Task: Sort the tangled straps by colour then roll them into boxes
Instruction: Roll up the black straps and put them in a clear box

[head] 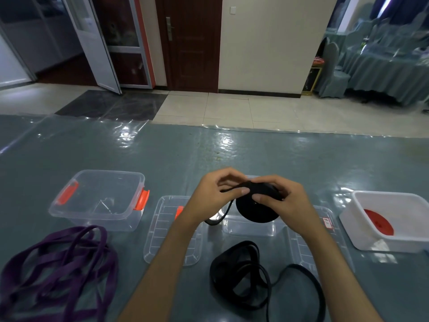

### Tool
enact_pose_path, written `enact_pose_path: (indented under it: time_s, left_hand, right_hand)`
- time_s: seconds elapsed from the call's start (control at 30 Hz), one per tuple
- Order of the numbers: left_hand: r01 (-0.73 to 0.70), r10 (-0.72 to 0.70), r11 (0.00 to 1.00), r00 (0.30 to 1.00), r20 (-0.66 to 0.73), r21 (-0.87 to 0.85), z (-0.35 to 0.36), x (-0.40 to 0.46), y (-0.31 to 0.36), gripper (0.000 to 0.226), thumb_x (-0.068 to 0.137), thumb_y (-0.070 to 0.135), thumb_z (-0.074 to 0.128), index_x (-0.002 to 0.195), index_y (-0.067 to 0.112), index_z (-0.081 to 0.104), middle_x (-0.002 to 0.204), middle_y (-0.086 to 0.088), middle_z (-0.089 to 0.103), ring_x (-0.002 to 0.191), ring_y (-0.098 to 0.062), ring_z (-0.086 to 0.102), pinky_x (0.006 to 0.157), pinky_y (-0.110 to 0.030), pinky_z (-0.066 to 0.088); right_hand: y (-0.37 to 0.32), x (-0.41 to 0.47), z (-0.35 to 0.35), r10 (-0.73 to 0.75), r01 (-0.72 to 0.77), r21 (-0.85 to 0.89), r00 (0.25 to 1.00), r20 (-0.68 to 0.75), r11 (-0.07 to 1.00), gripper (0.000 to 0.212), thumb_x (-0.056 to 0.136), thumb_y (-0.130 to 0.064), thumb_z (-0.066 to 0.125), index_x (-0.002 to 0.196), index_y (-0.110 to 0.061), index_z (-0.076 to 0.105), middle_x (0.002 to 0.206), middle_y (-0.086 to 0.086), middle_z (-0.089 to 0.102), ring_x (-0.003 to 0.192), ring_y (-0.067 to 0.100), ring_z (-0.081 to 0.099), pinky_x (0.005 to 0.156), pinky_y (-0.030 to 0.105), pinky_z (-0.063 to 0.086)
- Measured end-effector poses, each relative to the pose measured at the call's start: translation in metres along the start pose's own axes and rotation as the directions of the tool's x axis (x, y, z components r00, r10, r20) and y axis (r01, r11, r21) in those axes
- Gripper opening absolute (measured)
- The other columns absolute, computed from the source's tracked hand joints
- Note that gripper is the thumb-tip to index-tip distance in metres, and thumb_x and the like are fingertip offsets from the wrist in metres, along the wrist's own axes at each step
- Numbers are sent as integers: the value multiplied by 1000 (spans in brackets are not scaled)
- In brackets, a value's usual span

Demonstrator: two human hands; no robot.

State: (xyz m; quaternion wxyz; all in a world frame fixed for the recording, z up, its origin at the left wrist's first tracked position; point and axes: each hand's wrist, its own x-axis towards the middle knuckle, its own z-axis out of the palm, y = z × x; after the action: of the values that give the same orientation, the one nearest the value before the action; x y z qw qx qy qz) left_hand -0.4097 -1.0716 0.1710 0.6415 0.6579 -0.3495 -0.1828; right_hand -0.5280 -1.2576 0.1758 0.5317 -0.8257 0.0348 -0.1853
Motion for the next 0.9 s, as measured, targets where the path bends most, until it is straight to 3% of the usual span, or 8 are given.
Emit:
enact_pose_path:
  time_s: [0.13, 0.3, 0.4, 0.5, 0.57, 0.63, 0.73, 0.9]
  left_hand:
    - [18, -28, 992, 997, -74, -128, 4, -1, 3, 18, 82, -3, 83, 96, 0, 73, 94, -12, 78, 97, -25, 77, 90, -30, 60]
    - [1, -13, 986, 998, -69, -166, 4, -6, 6, 28, 89, -2, 76, 114, 10, 78, 107, -7, 80, 107, -23, 75, 98, -30, 57]
    - [-40, 20, 981, 994, -110, -189, 4, -6, 12, 28, 88, -3, 76, 111, 12, 78, 107, -4, 80, 107, -20, 75, 95, -27, 56]
    - [-99, 67, 985, 974, -218, -139, 7, -5, 19, 21, 82, 0, 83, 99, 8, 76, 99, -7, 80, 98, -19, 76, 91, -25, 57]
    - [-108, 80, 987, 972, -222, -119, 10, -7, 20, 20, 81, 1, 85, 97, 1, 74, 97, -12, 78, 96, -21, 76, 89, -25, 58]
    - [-68, 41, 989, 978, -205, -129, 12, -11, 16, 18, 83, 4, 84, 98, 1, 74, 99, -12, 78, 97, -23, 77, 91, -30, 59]
    - [11, -42, 981, 987, -153, -196, 11, -19, 6, 19, 89, 7, 79, 108, 11, 78, 105, -8, 80, 100, -25, 77, 95, -37, 60]
    - [32, -68, 973, 986, -152, -229, 15, -21, 4, 26, 89, 5, 77, 114, 10, 77, 108, -5, 80, 104, -22, 76, 91, -28, 58]
  right_hand:
    - [-8, -4, -3, 8, -7, 74, 1000, -13, 997, 34, 84, -4, 83, 112, -23, 77, 106, -4, 79, 104, 17, 75, 94, 37, 60]
    - [-20, -4, -2, 29, -2, 168, 987, -159, 986, 34, 81, -2, 84, 112, -15, 77, 102, -1, 80, 98, 16, 76, 90, 36, 62]
    - [-26, -6, 5, 36, 12, 218, 976, -216, 976, 34, 80, -1, 85, 111, -11, 74, 100, 2, 80, 94, 18, 77, 82, 34, 64]
    - [-26, -9, 6, 89, -37, 323, 985, -148, 946, 41, 80, -3, 84, 113, -12, 60, 99, 11, 79, 89, 27, 78, 75, 40, 64]
    - [-27, -10, 1, 101, -94, 264, 995, -15, 960, 50, 82, -7, 84, 120, -22, 56, 100, 13, 78, 89, 30, 78, 73, 44, 64]
    - [-28, -10, -4, 52, -57, 110, 998, 42, 992, 54, 83, -9, 85, 128, -29, 62, 110, 3, 77, 99, 23, 76, 82, 41, 64]
    - [-32, -12, -2, 20, -17, 108, 1000, -20, 994, 46, 83, -7, 85, 125, -22, 71, 115, -7, 75, 107, 17, 73, 91, 41, 62]
    - [-29, -22, 2, 100, -75, 194, 987, -123, 978, 44, 81, -5, 87, 119, -19, 70, 107, 3, 78, 98, 21, 76, 82, 43, 65]
